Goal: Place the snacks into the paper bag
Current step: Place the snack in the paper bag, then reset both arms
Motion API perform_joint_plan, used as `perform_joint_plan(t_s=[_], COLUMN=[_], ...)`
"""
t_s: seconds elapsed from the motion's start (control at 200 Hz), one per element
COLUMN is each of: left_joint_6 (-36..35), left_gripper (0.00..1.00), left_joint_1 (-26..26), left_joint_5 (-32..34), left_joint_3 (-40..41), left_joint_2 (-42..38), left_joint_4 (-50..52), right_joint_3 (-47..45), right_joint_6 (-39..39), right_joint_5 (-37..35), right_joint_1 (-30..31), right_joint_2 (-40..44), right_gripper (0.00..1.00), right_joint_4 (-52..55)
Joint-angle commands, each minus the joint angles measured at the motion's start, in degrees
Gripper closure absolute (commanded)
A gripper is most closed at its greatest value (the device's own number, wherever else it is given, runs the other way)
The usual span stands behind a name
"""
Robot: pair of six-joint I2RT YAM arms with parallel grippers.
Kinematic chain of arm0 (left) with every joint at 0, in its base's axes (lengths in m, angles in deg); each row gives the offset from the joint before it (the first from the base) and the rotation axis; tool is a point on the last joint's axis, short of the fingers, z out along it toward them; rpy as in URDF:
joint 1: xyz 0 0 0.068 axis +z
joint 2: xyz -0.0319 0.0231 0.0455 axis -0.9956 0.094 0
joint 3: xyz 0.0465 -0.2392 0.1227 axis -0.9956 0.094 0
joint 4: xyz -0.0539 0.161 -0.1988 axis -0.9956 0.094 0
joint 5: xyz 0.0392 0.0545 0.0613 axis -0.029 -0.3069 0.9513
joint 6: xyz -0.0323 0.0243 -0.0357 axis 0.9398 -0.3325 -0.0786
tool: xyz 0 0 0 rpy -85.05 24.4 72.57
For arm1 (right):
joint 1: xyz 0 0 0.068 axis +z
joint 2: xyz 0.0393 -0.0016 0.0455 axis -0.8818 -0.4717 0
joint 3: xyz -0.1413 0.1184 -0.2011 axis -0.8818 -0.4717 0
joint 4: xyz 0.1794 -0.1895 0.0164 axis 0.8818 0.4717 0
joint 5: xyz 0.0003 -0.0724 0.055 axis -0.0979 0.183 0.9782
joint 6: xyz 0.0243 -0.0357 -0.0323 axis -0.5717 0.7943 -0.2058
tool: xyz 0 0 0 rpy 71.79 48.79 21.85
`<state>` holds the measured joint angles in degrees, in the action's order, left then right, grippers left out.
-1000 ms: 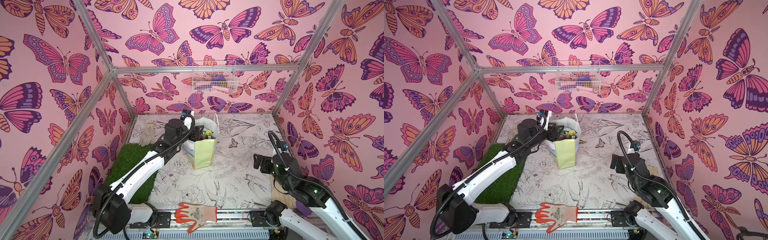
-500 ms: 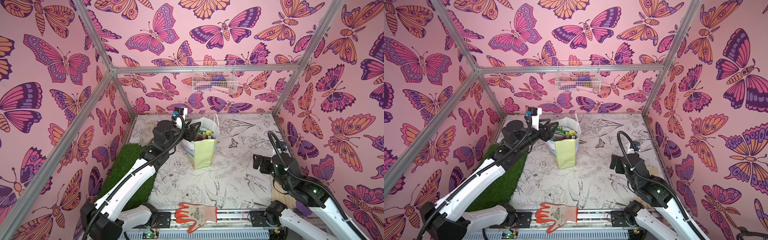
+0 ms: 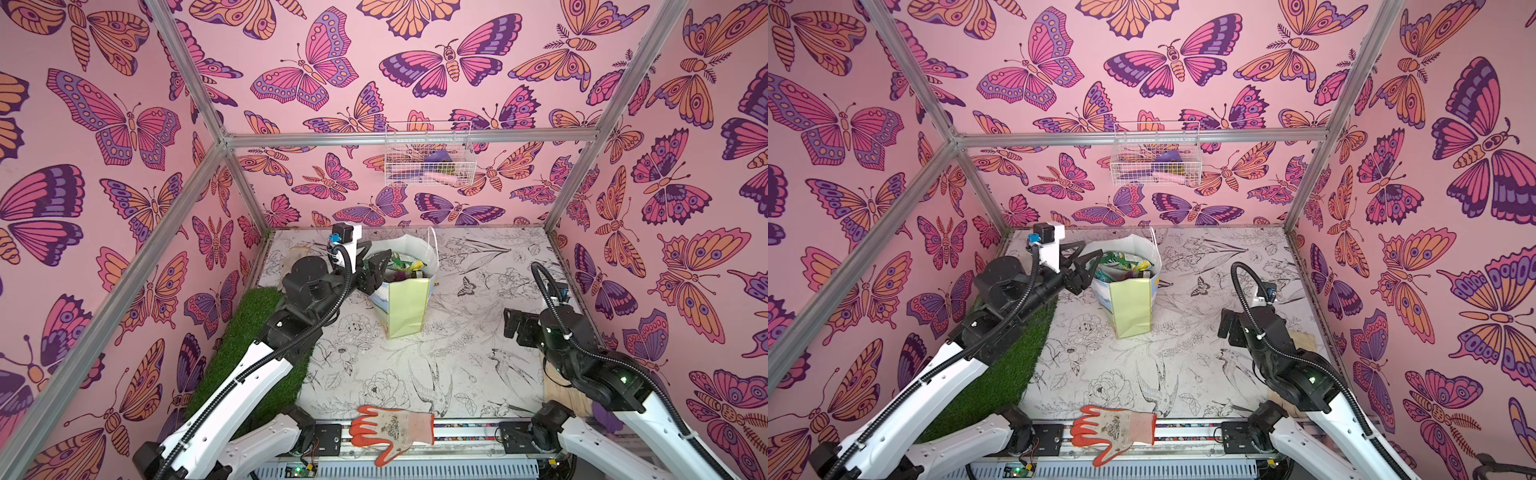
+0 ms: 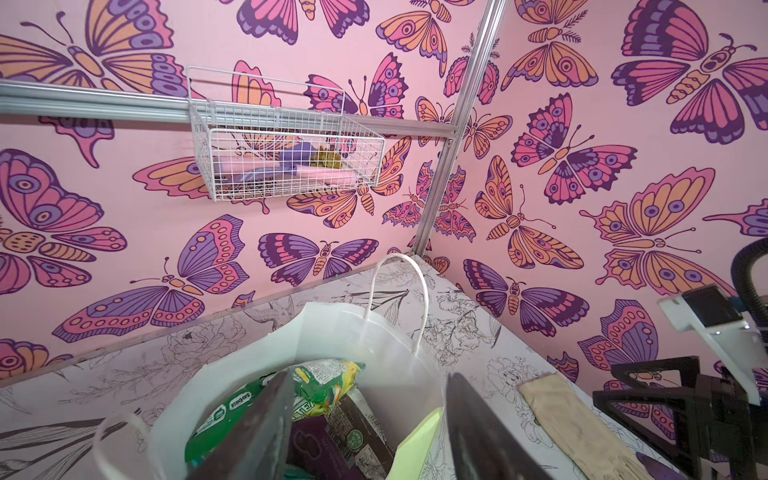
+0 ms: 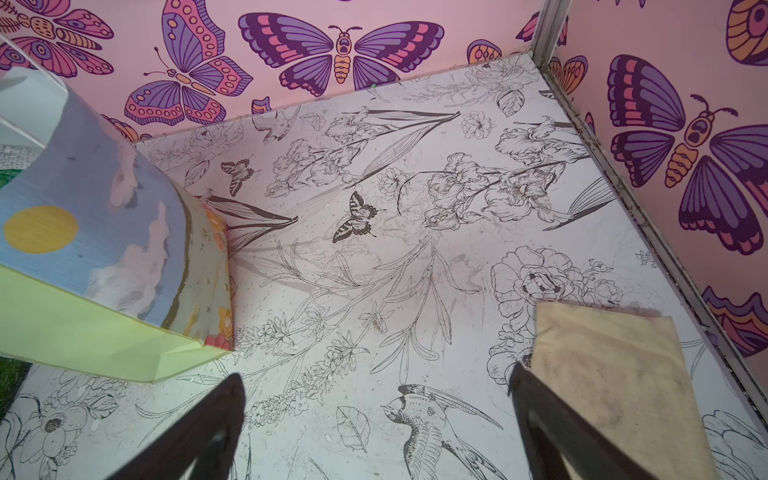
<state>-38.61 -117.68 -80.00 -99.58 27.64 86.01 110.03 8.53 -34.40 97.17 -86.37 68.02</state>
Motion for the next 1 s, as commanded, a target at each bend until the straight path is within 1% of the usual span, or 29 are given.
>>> perform_joint_plan(t_s=[0.0, 0.22, 0.476, 0.616, 0.996], left_joint_6=[-2.6, -4.7, -6.1, -6.2, -6.5], left_gripper=[0.4, 0.4, 0.4, 0.4, 0.4], left_joint_1=[-0.7, -1.3, -1.4, -1.3, -1.2], left_joint_5=[2.9, 6.4, 12.0, 15.0, 21.1], left_joint_3=[0.8, 1.7, 5.6, 8.1, 14.4], left_joint_2=[-2.9, -8.5, -14.9, -18.0, -22.7], left_joint_4=[2.2, 5.1, 8.1, 9.0, 11.4], right_joint_3=[-0.5, -1.5, -5.3, -6.0, -7.4], right_joint_6=[0.1, 1.0, 2.9, 3.1, 3.4], right_joint_5=[-0.7, -0.6, -0.3, -0.8, -0.7], right_joint_1=[-0.3, -0.3, -0.4, -0.4, -0.3], right_joint_2=[0.2, 0.7, 5.2, 5.9, 5.3], right_gripper=[0.01, 0.01, 0.01, 0.01, 0.01], right_joint_4=[-1.5, -3.0, -7.6, -7.9, -9.6])
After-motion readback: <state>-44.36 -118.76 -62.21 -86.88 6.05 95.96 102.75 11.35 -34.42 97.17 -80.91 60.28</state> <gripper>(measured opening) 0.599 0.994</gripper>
